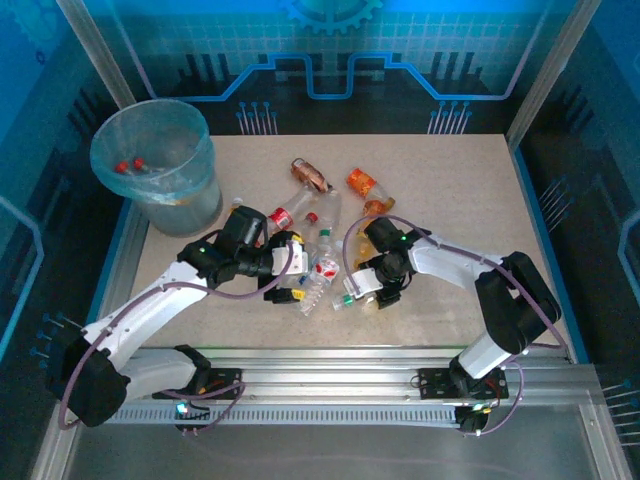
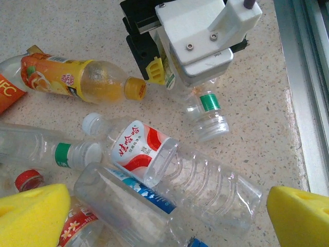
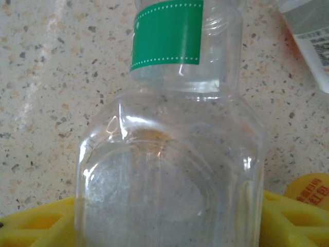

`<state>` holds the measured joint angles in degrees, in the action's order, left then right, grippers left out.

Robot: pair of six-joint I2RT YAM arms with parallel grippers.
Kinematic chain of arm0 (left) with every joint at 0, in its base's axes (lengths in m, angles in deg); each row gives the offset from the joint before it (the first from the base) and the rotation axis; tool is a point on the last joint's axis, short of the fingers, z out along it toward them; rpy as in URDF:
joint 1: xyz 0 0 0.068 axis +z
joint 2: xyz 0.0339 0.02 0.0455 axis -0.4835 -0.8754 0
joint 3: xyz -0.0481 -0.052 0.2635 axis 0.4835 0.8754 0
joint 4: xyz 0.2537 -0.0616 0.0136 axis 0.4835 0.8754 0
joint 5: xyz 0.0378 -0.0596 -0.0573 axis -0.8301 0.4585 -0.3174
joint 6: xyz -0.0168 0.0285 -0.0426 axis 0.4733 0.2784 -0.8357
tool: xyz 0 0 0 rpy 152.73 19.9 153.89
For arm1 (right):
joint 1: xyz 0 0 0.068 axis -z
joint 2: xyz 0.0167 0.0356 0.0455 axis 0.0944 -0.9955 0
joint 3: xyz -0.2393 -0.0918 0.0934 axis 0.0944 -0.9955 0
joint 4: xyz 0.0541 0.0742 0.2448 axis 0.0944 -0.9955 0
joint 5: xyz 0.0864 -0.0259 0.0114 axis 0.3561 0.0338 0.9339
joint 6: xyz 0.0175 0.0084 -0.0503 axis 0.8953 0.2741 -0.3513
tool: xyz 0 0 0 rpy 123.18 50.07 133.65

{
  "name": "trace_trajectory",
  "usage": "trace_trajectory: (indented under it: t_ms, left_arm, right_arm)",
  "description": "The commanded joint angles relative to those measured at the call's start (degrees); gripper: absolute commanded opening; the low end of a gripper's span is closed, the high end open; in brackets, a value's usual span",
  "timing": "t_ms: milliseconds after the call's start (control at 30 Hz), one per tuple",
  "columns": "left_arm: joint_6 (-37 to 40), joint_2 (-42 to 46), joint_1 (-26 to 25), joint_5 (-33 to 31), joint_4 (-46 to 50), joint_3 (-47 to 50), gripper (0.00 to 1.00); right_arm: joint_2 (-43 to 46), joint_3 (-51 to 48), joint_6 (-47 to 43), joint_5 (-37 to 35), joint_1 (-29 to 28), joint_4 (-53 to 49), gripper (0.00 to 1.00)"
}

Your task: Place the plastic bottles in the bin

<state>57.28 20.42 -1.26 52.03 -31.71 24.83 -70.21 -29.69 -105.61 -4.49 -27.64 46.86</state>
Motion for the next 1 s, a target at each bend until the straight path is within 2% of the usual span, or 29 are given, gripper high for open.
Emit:
trace_trajectory:
  t_ms: [0, 400, 733, 967]
  left_arm:
    - [-0.65, 2.05, -0.31, -0.43, 0.37, 0.69, 0.99]
    - [-7.88, 8.12, -0.32, 3.49, -8.82, 0.81, 0.98]
    - [-19.90, 14.21, -0.30, 9.99, -19.43, 0.35, 0.95]
    - [-29.97, 14.68, -0.32, 16.32, -27.15, -3.31, 0.90]
  right_arm:
    - [0.48, 1.75, 2.56, 0.55, -0.59, -3.09, 0.66]
    - [12.33, 0.53, 14.17, 4.93, -0.64, -7.44, 0.63]
    - [33.47, -6.64, 31.19, 21.00, 3.69, 4.85, 0.64]
    - [37.84, -3.35, 41.28, 29.09, 5.30, 8.34, 0.64]
